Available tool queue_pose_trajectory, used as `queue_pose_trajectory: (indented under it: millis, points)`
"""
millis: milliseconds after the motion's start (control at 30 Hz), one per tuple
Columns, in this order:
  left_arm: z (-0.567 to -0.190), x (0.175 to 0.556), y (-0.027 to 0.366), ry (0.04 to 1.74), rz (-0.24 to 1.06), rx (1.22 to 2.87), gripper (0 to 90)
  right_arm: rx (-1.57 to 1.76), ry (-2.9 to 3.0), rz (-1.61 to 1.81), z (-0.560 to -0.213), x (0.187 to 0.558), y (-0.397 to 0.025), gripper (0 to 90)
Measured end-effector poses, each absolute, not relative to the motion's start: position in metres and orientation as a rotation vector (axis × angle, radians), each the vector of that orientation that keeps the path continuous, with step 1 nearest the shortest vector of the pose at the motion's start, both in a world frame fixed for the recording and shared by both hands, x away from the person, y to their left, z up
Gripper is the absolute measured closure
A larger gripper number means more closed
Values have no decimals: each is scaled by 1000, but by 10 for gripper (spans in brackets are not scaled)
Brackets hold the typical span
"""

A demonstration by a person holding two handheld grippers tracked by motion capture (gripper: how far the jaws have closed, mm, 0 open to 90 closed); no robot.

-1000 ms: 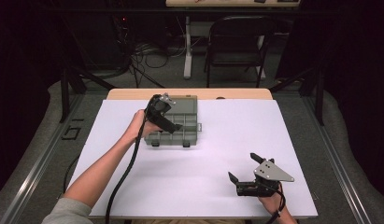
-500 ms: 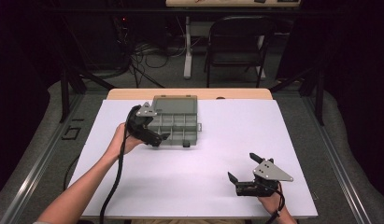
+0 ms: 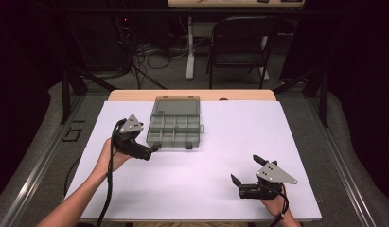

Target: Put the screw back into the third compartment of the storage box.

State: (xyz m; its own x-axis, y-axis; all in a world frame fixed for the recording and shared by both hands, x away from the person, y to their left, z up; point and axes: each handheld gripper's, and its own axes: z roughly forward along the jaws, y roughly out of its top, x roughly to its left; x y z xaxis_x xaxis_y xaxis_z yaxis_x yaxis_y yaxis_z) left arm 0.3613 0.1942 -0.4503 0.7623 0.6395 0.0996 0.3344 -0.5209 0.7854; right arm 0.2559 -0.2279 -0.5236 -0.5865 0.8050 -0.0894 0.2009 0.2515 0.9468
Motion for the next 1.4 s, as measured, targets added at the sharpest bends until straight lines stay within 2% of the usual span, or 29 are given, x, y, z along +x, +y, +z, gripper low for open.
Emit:
queue_pose_trajectory:
  millis: [400, 700, 900, 1400]
  points:
    - [-463, 327, 216, 742, 516, 2083, 0, 913, 1952, 1348, -524, 256, -226, 3]
    - [-487, 302, 235, 804, 576, 1977, 0, 911, 1954, 1343, -524, 256, -226, 3]
    - [-495, 293, 239, 812, 569, 1962, 0, 916, 1954, 1345, -524, 256, -226, 3]
    - [-519, 263, 242, 795, 658, 1821, 0, 911, 1952, 1346, -524, 256, -226, 2]
